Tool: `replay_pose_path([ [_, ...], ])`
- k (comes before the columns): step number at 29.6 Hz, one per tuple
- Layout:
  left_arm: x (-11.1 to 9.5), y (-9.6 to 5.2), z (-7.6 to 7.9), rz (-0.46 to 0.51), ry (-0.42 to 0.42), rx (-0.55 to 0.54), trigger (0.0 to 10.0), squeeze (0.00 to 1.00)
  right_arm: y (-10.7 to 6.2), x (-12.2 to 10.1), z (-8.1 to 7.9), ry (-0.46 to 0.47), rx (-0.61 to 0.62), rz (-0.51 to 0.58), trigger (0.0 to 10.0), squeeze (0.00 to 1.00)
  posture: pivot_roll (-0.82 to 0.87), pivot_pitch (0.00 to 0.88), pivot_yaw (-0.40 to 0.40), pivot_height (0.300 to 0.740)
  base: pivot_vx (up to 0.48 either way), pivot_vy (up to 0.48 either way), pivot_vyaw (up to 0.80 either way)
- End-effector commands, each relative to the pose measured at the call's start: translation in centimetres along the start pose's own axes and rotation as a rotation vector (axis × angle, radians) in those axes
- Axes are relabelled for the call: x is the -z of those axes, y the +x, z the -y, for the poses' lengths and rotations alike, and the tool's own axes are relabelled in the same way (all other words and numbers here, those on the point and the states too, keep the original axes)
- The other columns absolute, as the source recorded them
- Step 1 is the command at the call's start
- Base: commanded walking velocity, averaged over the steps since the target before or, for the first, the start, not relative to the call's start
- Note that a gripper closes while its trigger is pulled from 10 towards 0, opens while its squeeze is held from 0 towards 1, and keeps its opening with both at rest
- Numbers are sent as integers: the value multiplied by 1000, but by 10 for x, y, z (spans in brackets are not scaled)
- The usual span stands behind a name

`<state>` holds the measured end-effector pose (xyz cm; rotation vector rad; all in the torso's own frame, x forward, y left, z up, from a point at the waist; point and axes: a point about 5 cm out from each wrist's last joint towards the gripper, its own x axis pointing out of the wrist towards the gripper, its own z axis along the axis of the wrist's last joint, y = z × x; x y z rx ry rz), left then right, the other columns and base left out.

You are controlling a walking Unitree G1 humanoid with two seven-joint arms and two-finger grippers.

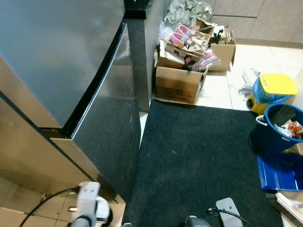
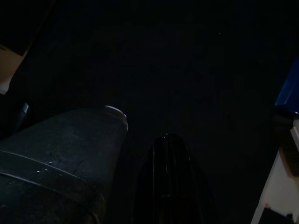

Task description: Restocking fridge

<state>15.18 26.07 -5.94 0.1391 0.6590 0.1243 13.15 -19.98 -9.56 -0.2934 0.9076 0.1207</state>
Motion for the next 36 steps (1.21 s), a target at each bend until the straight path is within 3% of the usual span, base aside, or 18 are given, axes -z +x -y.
replay_pose_path([
  [1,7,-19,-23,34,13,-24,10000,0,-3,7,-2,1,-12,-20,10000,0,-19,168,-13,740,0,0,0],
  [2,7,-19,-23,34,13,-24,10000,0,-3,7,-2,1,-12,-20,10000,0,-19,168,-13,740,0,0,0],
  [4,9,-41,-35,79,63,5,10000,0,-3,7,-1,-5,-14,-20,10000,0,3,171,-15,740,0,0,0],
  [6,9,-48,-37,92,86,25,10000,0,-2,7,0,-8,-15,-19,10000,0,3,171,-15,740,0,0,0],
  [8,3,-54,-30,117,102,176,10000,0,-1,2,1,-25,-19,-5,10000,0,21,164,-21,740,0,0,0],
  [9,3,-54,-30,117,102,176,10000,0,-1,2,1,-25,-19,-5,10000,0,21,164,-21,740,0,0,0],
  [10,-7,-52,-20,140,87,279,10000,0,1,-4,2,-40,-24,19,10000,0,22,159,-23,740,0,0,0],
  [13,-14,-51,-14,157,75,348,10000,0,2,-9,3,-50,-27,37,10000,0,22,159,-23,740,0,0,0],
  [15,-39,-42,8,209,56,520,10000,0,7,-30,8,-90,-21,126,10000,0,-9,144,-22,740,0,0,0],
  [17,-48,-40,16,228,58,576,10000,0,8,-39,11,-104,-16,160,10000,0,-13,143,-22,740,0,0,0],
  [19,-80,-35,38,301,75,684,10000,0,10,-57,18,-119,4,240,10000,0,-38,130,-26,740,0,0,0],
  [21,-80,-35,38,301,75,684,10000,0,10,-57,18,-119,4,240,10000,0,-38,130,-26,740,0,0,0],
  [22,-97,-34,51,339,80,736,10000,0,10,-63,22,-128,18,270,10000,0,-48,123,-29,740,0,0,0],
  [26,-157,-34,111,460,83,986,10000,0,6,-73,66,-30,195,292,10000,0,-70,104,-29,740,0,0,0],
  [32,-192,-32,146,520,55,1062,10000,0,-3,-80,102,74,315,347,10000,0,-95,95,-20,740,0,0,0],
  [34,-205,-26,166,534,34,1064,10000,0,-11,-104,127,114,369,455,10000,0,-119,90,-11,740,0,0,0],
  [35,-205,-26,166,534,34,1064,10000,0,-11,-104,127,114,369,455,10000,0,-119,90,-11,740,0,0,0],
  [36,-215,-22,181,538,32,1051,10000,0,-22,-138,150,134,392,596,10000,0,-134,87,-5,740,0,0,0],
])
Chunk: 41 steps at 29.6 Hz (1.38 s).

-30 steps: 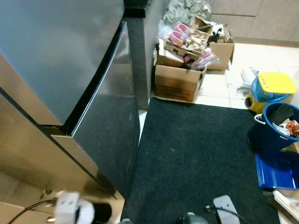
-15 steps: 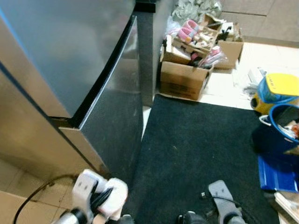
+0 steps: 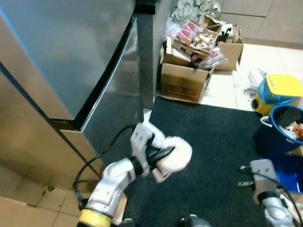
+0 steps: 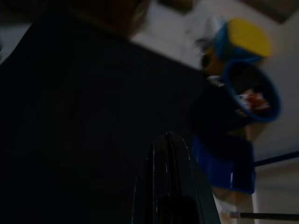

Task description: Restocking fridge

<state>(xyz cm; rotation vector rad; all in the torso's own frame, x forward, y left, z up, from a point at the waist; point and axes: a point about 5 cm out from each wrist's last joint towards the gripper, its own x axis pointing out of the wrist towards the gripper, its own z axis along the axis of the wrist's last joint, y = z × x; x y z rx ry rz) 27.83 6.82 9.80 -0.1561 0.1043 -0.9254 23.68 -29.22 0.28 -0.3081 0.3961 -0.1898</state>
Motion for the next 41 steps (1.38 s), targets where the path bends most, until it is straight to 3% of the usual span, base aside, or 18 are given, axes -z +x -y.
replay_pose_path([
  [1,7,8,3,-25,-10,-18,10000,0,10,-31,16,43,33,133,10000,0,-134,87,-5,740,0,0,0],
  [2,6,11,3,-28,-10,-20,10000,0,12,-39,19,49,34,163,10000,0,-134,87,-5,740,0,0,0],
  [4,1,19,-1,-27,-5,-39,10000,0,16,-64,14,24,-98,246,10000,0,-147,88,-2,740,0,0,0],
  [5,1,19,-1,-27,-5,-39,10000,0,16,-64,14,24,-98,246,10000,0,-147,88,-2,740,0,0,0],
  [7,-3,26,-6,-29,7,-63,10000,0,14,-94,4,-7,-272,341,10000,0,-147,90,-6,740,0,0,0],
  [9,-6,29,-9,-29,15,-74,10000,0,11,-108,0,-16,-348,383,10000,0,-144,92,-8,740,0,0,0],
  [10,-8,32,-12,-24,19,-85,10000,0,5,-120,-6,-41,-434,413,10000,247,-142,95,-8,740,0,0,0],
  [11,-10,34,-13,-20,20,-92,10000,0,1,-126,-9,-57,-487,428,10000,1000,-142,95,-8,740,0,0,0],
  [17,-16,33,-21,2,5,-113,10000,0,-19,-132,-18,-106,-711,402,10000,1000,-139,109,-8,740,0,0,0],
  [19,-23,26,-25,31,-36,-85,10000,0,-36,-129,-24,-167,-878,348,10000,1000,-139,125,-13,740,0,0,0],
  [20,-23,26,-25,31,-36,-85,10000,0,-36,-129,-24,-167,-878,348,10000,1000,-139,125,-13,740,0,0,0],
  [22,-32,12,-29,61,-83,-49,10000,0,-46,-132,-30,-165,-960,338,10000,1000,-130,137,-19,740,0,0,0],
  [26,-42,-5,-30,96,-163,-2,10000,0,-49,-144,-41,-123,-981,380,10000,1000,-117,151,-22,740,0,0,0],
  [27,-43,-8,-28,106,-194,13,10000,0,-52,-149,-45,-112,-996,393,10000,792,-113,156,-21,740,0,0,0],
  [28,-45,-11,-26,112,-214,28,10000,0,-54,-152,-49,-109,-1015,404,10000,0,-110,159,-21,740,0,0,0],
  [33,-40,-17,-19,100,-246,33,10000,0,-57,-168,-63,-254,-1006,452,10000,0,-106,167,-25,740,0,0,0],
  [36,-36,-19,-17,85,-267,34,10000,0,-61,-177,-68,-246,-1021,480,10000,0,-107,166,-28,740,0,0,0],
  [41,-38,-19,-6,77,-283,93,10000,0,-56,-191,-67,-101,-989,519,10000,0,-109,165,-34,740,0,0,0],
])
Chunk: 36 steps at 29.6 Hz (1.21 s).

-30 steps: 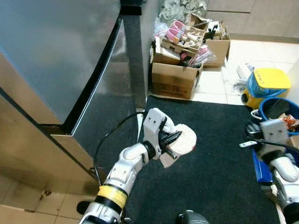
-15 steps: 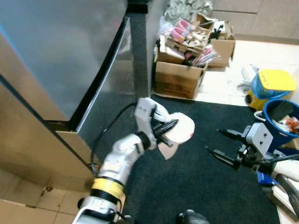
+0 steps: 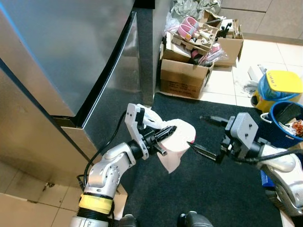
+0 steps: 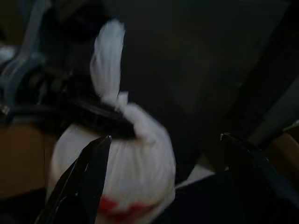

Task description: Restocking fridge

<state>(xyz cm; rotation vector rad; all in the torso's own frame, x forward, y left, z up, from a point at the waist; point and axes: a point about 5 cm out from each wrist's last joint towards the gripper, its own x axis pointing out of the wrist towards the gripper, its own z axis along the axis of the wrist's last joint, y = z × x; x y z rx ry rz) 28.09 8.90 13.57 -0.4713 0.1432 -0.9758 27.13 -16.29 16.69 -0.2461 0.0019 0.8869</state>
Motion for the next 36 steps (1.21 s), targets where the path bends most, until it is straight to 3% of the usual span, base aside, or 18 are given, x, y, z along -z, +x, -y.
replay_pose_path([
  [1,2,-3,3,-24,3,19,10000,0,-3,-1,3,63,23,24,10000,0,-109,165,-35,740,0,0,0],
  [5,-5,-1,12,-7,-9,76,10000,0,-3,6,-2,188,-15,43,10000,0,-113,162,-31,740,0,0,0],
  [7,-7,-1,15,-4,-9,95,10000,0,-3,9,-6,198,-32,27,10000,0,-112,162,-29,740,0,0,0],
  [10,-10,-3,23,-33,-3,169,10000,0,-6,20,-26,204,-188,-59,10000,0,-109,163,-30,740,0,0,0],
  [15,-8,-6,25,-77,9,210,10000,0,-12,21,-37,196,-287,-101,10000,0,-112,159,-33,740,0,0,0],
  [23,-6,-11,32,-139,2,284,10000,0,-17,20,-39,160,-332,-138,9882,0,-115,154,-31,740,0,0,0],
  [24,-5,-11,33,-147,-3,293,10000,0,-16,19,-38,160,-324,-136,7765,0,-114,153,-30,740,0,0,0],
  [25,-5,-11,33,-147,-3,293,10000,0,-16,19,-38,160,-324,-136,7765,0,-114,153,-30,740,0,0,0],
  [26,-4,-11,34,-152,-7,300,10000,0,-16,19,-37,159,-318,-134,6314,0,-114,152,-29,740,0,0,0],
  [27,-4,-11,34,-152,-7,300,10000,0,-16,19,-37,159,-318,-134,6314,0,-114,152,-29,740,0,0,0],
  [28,-4,-11,36,-154,-11,308,10000,0,-15,19,-36,158,-310,-132,4510,0,-113,151,-28,740,0,0,0],
  [29,-4,-11,36,-154,-11,308,10000,0,-15,19,-36,158,-310,-132,4510,0,-113,151,-28,740,0,0,0],
  [30,-3,-11,38,-154,-18,321,10000,0,-15,20,-35,161,-297,-130,0,0,-112,149,-27,740,0,0,0],
  [36,1,-12,48,-168,-38,372,10000,0,-13,23,-31,188,-269,-120,0,0,-109,145,-29,740,0,0,0],
])
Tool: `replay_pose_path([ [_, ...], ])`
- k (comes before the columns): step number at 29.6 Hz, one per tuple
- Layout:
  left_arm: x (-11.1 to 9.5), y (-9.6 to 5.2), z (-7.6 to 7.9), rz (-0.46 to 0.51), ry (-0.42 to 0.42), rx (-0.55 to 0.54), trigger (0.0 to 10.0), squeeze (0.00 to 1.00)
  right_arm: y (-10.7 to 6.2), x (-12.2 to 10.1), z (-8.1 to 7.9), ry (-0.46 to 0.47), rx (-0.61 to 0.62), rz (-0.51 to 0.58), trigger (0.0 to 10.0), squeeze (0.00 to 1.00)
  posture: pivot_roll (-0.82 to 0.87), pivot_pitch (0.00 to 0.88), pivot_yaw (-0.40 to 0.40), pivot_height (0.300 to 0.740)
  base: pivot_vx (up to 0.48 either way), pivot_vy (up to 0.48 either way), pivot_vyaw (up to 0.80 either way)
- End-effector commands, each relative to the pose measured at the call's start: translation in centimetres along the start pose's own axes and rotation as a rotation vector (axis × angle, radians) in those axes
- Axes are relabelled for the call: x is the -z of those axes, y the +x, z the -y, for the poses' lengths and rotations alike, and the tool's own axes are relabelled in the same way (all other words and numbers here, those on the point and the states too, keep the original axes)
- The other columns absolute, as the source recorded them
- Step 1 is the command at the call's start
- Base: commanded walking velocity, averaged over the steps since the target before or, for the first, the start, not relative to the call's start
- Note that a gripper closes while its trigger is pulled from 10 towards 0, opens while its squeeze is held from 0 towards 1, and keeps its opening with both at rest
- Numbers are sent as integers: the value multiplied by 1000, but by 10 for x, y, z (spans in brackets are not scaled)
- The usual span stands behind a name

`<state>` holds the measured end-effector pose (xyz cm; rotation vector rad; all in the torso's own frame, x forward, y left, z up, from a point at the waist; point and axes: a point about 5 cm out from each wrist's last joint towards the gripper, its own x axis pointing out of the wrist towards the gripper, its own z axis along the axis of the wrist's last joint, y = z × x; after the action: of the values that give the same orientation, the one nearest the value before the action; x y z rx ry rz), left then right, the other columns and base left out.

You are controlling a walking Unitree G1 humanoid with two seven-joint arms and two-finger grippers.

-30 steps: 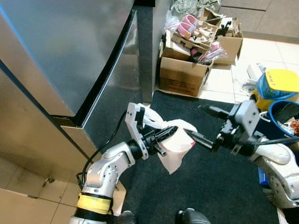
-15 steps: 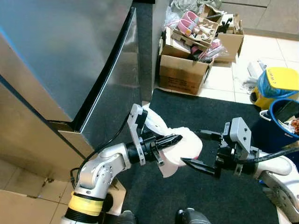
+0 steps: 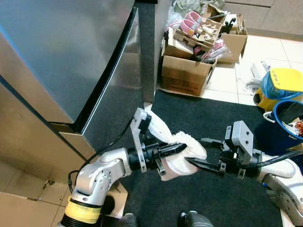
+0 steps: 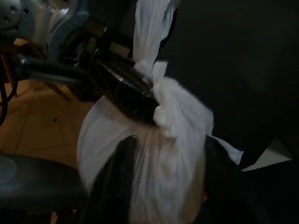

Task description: Restocking fridge

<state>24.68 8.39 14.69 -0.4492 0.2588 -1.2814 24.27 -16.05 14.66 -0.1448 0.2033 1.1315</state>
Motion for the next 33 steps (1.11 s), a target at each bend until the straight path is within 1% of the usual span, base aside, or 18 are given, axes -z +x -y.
replay_pose_path([
  [1,-2,5,13,1,10,101,10000,0,2,7,-2,32,-4,-14,0,0,-109,145,-29,740,0,0,0],
  [6,0,5,14,-9,11,103,10000,0,2,8,-1,35,3,-14,0,0,-109,143,-29,740,0,0,0],
  [7,-1,5,14,-14,26,94,10000,0,2,8,0,33,10,-14,3725,0,-109,142,-28,740,0,0,0],
  [9,-1,5,14,-14,26,94,10000,0,2,8,0,33,10,-14,3725,0,-109,142,-28,740,0,0,0],
  [10,-1,5,14,-18,38,91,10000,0,3,9,1,30,23,-19,10000,0,-110,142,-28,740,0,0,0],
  [11,-1,5,14,-18,38,91,10000,0,3,9,1,30,23,-19,10000,0,-110,142,-28,740,0,0,0],
  [12,-1,5,14,-17,51,84,10000,1000,4,10,2,29,32,-23,10000,0,-110,143,-26,740,0,0,0],
  [23,-2,4,14,0,21,88,10000,1000,7,16,2,41,72,-29,10000,0,-111,146,-24,740,0,0,0],
  [24,-2,2,16,-5,15,99,10000,0,7,18,4,41,93,-33,10000,0,-109,147,-24,740,0,0,0],
  [25,-2,2,16,-5,15,99,10000,0,7,18,4,41,93,-33,10000,0,-109,147,-24,740,0,0,0],
  [27,-1,-6,16,-19,13,100,10000,0,4,23,14,31,172,-55,10000,0,-109,148,-21,740,0,0,0],
  [29,2,-18,9,-35,31,22,10000,0,-2,30,30,23,313,-88,10000,0,-108,149,-20,740,0,0,0],
  [30,3,-23,5,-37,44,-17,10000,0,-4,32,35,26,361,-94,10000,0,-107,150,-19,740,0,0,0],
  [31,7,-39,-21,-16,105,-289,10000,0,-14,44,47,68,478,-103,10000,0,-100,151,-19,740,0,0,0],
  [32,9,-44,-30,-11,123,-385,10000,0,-17,48,50,86,511,-105,10000,0,-96,152,-19,740,0,0,0],
  [33,10,-47,-35,-9,132,-438,10000,0,-18,50,51,97,529,-106,10000,0,-96,152,-19,740,0,0,0],
])
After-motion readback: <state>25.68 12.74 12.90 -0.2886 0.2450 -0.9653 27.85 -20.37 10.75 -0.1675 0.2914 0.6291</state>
